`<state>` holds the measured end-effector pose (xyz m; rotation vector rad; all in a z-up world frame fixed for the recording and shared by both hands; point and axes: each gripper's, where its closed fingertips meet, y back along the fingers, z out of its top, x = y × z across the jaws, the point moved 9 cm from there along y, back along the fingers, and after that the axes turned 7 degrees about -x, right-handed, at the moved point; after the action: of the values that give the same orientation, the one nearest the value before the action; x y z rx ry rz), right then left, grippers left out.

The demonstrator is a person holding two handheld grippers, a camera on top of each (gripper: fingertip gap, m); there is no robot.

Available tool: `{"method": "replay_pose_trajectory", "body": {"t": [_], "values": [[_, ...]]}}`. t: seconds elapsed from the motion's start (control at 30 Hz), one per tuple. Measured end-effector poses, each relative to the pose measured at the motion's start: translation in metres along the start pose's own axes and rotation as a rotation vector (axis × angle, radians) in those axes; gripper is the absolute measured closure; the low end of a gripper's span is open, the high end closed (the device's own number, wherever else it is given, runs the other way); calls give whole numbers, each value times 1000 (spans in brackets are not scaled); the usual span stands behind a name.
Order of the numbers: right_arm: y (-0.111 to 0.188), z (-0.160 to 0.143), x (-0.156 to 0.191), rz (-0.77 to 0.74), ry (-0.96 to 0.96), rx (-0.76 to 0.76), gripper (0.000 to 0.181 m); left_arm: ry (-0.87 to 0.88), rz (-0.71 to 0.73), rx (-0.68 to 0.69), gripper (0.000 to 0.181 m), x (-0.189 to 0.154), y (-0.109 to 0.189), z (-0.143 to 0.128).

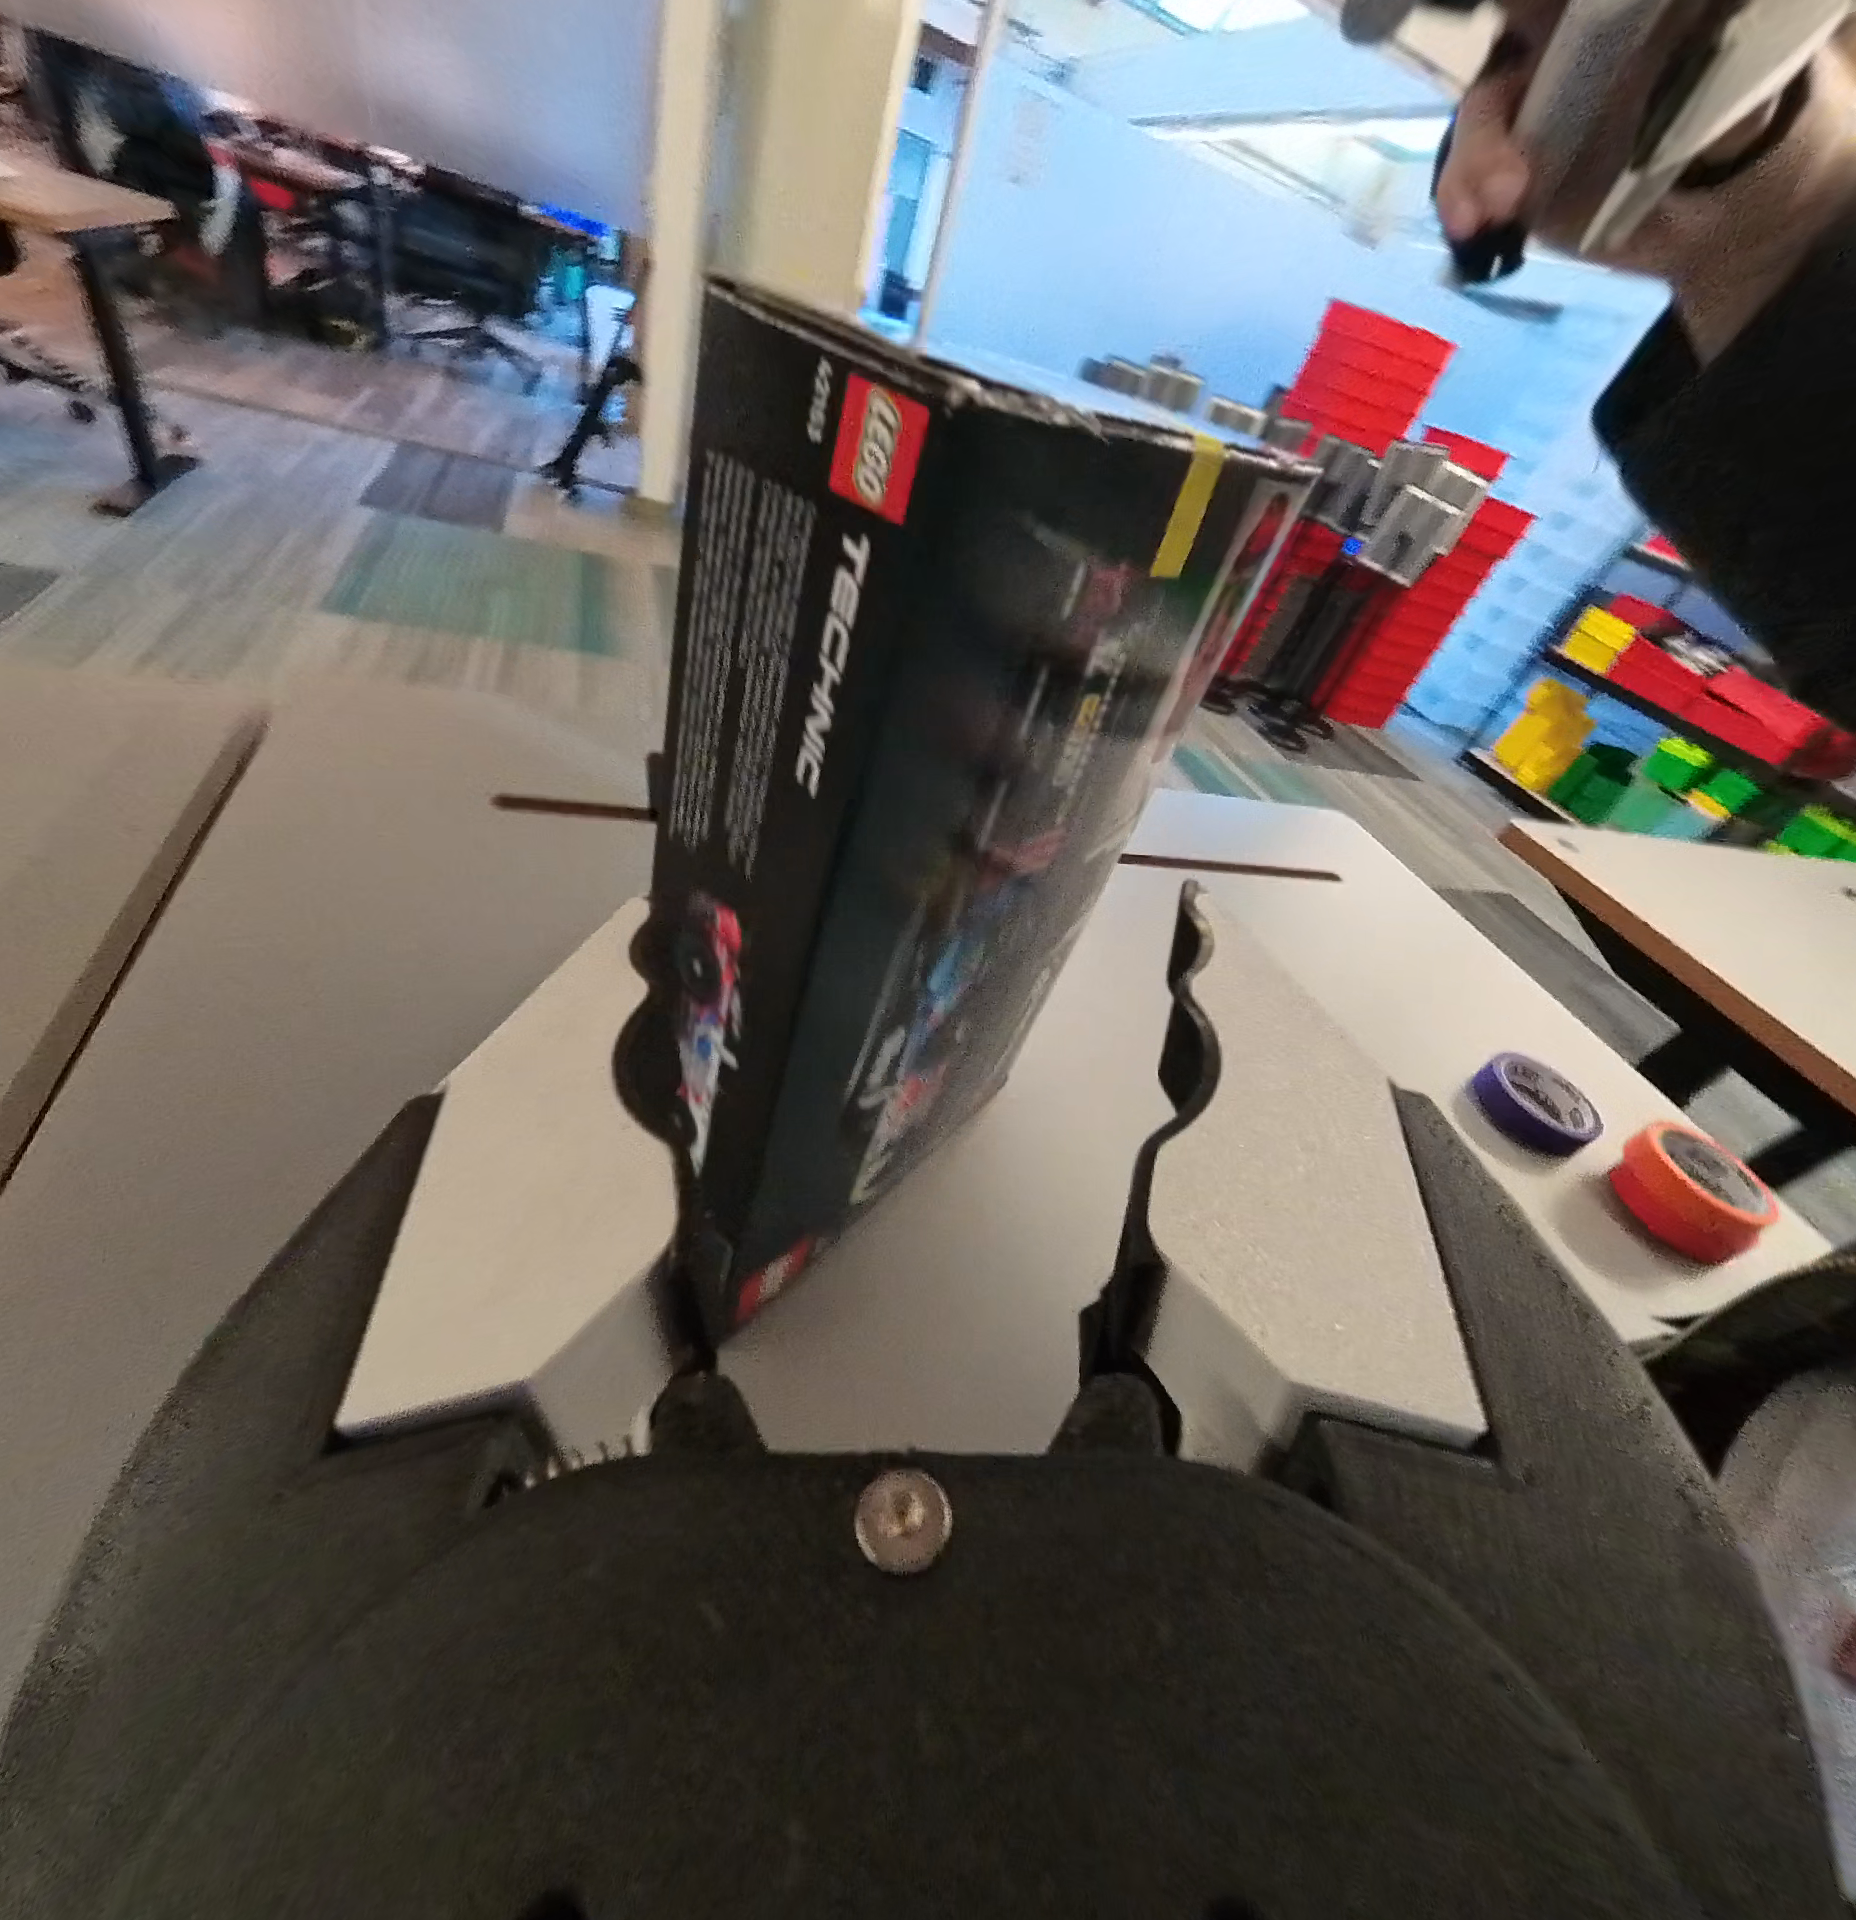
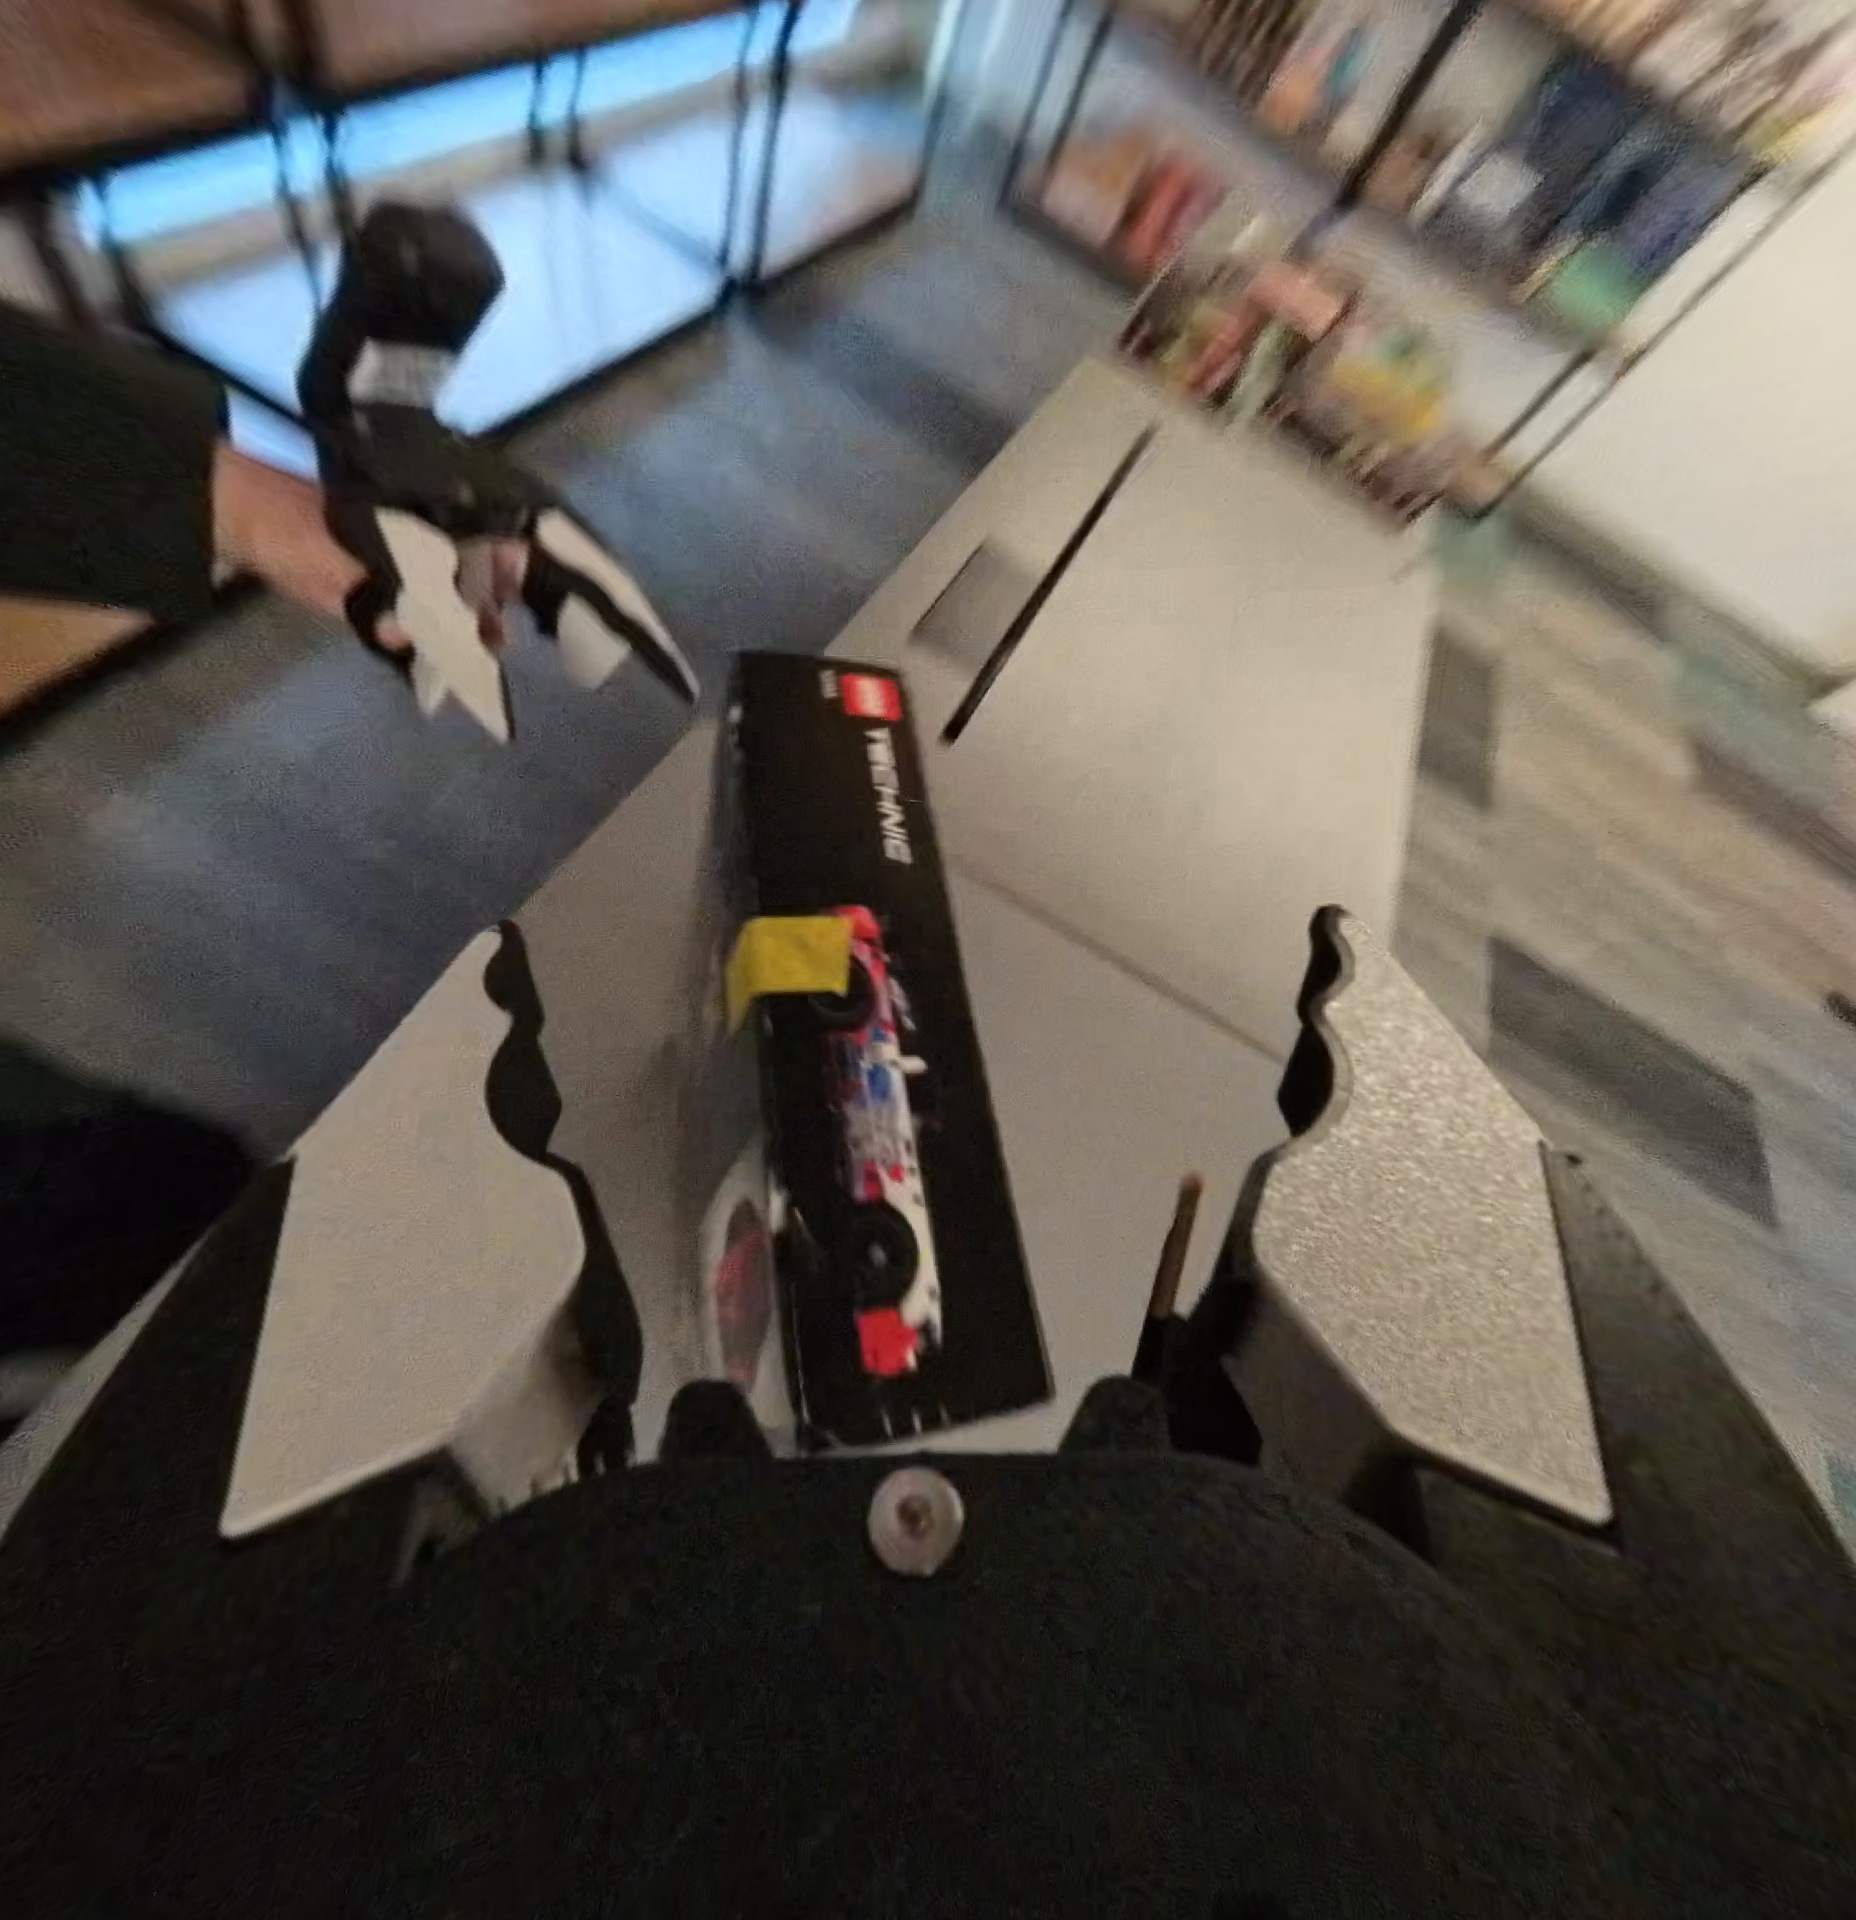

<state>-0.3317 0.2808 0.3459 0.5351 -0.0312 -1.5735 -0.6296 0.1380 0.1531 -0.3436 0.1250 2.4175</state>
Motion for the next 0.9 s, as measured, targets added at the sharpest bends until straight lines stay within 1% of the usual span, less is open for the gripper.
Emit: {"method": "replay_pose_trajectory", "body": {"t": [0.03,0.07,0.1,0.13,0.17,0.23,0.27,0.33,0.4,0.47,0.5,0.53,0.6,0.67,0.77,0.83,0.9], "values": [[24,-22,-2,-85,-20,-107,39,-24,-33,7,84,8,-11,3],[43,-51,-3,-165,-52,-181,36,-55,-62,10,77,16,-22,5],[55,-86,-3,-222,-125,-194,35,-76,-87,8,73,23,-32,6],[60,-121,2,-251,-208,-196,36,-83,-116,9,69,29,-43,5],[58,-151,10,-259,-267,-210,39,-81,-150,16,64,36,-53,3],[37,-203,30,-240,-370,-208,44,-68,-224,46,56,48,-72,-5],[20,-221,39,-211,-432,-181,44,-65,-242,61,51,54,-80,-11],[-10,-240,51,-162,-450,-103,44,-38,-314,81,50,58,-96,-19],[-29,-245,48,-166,-448,-96,46,-44,-391,128,55,55,-109,-26],[-43,-246,41,-131,-504,-127,53,-101,-425,169,67,55,-118,-32],[-50,-246,40,-90,-507,-123,62,-109,-430,163,75,56,-121,-34],[-55,-246,39,-48,-525,-118,68,-97,-422,134,77,58,-123,-34],[-57,-244,36,-50,-542,-116,70,-67,-410,111,79,63,-123,-33],[-59,-242,39,-37,-544,-112,71,-77,-401,124,80,59,-117,-30],[-62,-224,42,3,-582,-150,71,-35,-350,78,80,47,-100,-11],[-67,-203,39,43,-617,-158,72,11,-302,61,80,40,-84,11],[-73,-175,36,92,-646,-154,72,45,-252,61,80,32,-65,35]]}}
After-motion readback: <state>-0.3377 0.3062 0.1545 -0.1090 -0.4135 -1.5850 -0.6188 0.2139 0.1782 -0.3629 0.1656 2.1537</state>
